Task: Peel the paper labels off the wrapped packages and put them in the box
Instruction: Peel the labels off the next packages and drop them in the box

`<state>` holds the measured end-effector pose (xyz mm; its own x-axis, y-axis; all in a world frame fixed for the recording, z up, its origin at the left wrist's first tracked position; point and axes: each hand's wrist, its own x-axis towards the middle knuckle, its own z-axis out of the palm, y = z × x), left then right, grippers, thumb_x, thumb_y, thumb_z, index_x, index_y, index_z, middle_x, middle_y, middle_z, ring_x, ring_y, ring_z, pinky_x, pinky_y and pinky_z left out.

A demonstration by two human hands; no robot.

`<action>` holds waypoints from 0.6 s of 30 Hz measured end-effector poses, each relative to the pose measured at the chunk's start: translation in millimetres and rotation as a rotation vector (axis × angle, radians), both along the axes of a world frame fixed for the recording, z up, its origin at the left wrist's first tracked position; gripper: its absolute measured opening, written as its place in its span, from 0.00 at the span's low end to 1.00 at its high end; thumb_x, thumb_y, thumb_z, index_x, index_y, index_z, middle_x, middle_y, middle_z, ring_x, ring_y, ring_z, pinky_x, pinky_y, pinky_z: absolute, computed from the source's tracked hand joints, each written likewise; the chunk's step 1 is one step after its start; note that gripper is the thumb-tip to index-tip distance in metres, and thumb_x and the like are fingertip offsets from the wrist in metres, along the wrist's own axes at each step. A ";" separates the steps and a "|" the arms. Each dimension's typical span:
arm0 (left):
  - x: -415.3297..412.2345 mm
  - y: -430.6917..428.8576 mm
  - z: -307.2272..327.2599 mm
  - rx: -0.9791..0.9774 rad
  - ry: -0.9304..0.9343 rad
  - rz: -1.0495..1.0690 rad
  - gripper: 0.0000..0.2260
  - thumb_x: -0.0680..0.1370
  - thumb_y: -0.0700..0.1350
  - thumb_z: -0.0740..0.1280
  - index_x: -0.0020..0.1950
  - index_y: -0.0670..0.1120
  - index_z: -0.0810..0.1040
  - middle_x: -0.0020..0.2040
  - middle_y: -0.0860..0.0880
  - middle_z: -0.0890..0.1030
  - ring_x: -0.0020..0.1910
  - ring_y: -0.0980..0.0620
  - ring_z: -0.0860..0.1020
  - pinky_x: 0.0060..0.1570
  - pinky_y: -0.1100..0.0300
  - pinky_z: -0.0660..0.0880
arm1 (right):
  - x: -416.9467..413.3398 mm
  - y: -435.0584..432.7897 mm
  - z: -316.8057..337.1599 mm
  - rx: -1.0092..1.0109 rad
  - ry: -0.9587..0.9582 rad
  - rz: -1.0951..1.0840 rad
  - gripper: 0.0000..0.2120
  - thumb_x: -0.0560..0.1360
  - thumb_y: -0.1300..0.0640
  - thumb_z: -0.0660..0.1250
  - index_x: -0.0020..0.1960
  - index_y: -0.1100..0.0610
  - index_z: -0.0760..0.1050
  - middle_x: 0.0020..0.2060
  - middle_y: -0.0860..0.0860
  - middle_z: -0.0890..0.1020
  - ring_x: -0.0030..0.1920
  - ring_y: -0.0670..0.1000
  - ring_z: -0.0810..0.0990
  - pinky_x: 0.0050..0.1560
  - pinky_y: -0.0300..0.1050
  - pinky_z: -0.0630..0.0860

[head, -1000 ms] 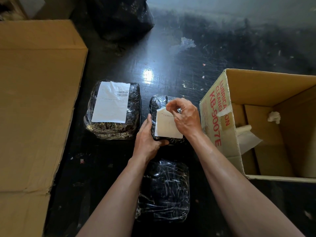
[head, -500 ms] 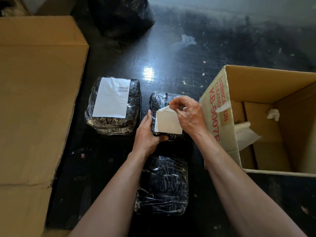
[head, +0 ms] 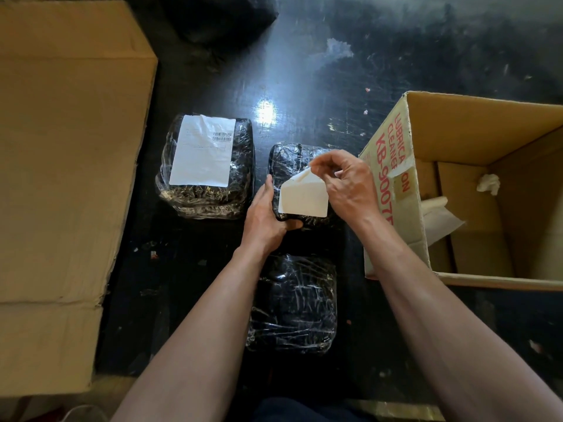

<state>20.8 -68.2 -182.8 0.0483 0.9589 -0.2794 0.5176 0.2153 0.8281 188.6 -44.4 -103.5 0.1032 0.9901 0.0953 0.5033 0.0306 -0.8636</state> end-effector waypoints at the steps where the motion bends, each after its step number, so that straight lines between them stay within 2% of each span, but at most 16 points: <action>1: -0.2 0.1 -0.6 0.001 0.000 0.001 0.58 0.63 0.46 0.84 0.83 0.47 0.52 0.80 0.49 0.63 0.78 0.52 0.61 0.73 0.64 0.58 | 0.4 -0.9 0.8 0.000 0.002 0.003 0.09 0.74 0.67 0.72 0.46 0.54 0.83 0.40 0.44 0.84 0.39 0.41 0.80 0.42 0.35 0.75; 5: -0.2 0.9 -1.7 0.006 0.007 -0.003 0.58 0.62 0.46 0.85 0.83 0.47 0.51 0.80 0.49 0.63 0.78 0.52 0.61 0.74 0.62 0.59 | 0.6 -4.4 3.8 0.013 -0.016 0.014 0.07 0.74 0.67 0.72 0.47 0.56 0.84 0.42 0.47 0.85 0.39 0.40 0.80 0.42 0.35 0.75; 9: -0.6 1.5 -2.2 0.009 0.009 -0.006 0.58 0.63 0.47 0.85 0.83 0.47 0.51 0.80 0.49 0.63 0.77 0.52 0.62 0.74 0.61 0.60 | -4.1 -8.4 8.3 0.019 -0.042 0.016 0.07 0.74 0.67 0.72 0.47 0.57 0.84 0.41 0.46 0.85 0.39 0.39 0.80 0.41 0.30 0.72; 18: -0.7 1.1 -3.2 0.017 0.015 -0.009 0.57 0.64 0.47 0.84 0.83 0.47 0.52 0.80 0.49 0.63 0.77 0.52 0.61 0.69 0.67 0.57 | -7.2 -12.4 24.1 0.052 -0.051 0.029 0.04 0.74 0.64 0.73 0.47 0.56 0.85 0.42 0.47 0.85 0.41 0.42 0.81 0.41 0.28 0.71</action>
<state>20.1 -67.1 -186.1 0.0534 0.9632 -0.2636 0.5316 0.1960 0.8240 181.4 -56.8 -79.3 0.0680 0.9862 0.1512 0.5445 0.0903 -0.8339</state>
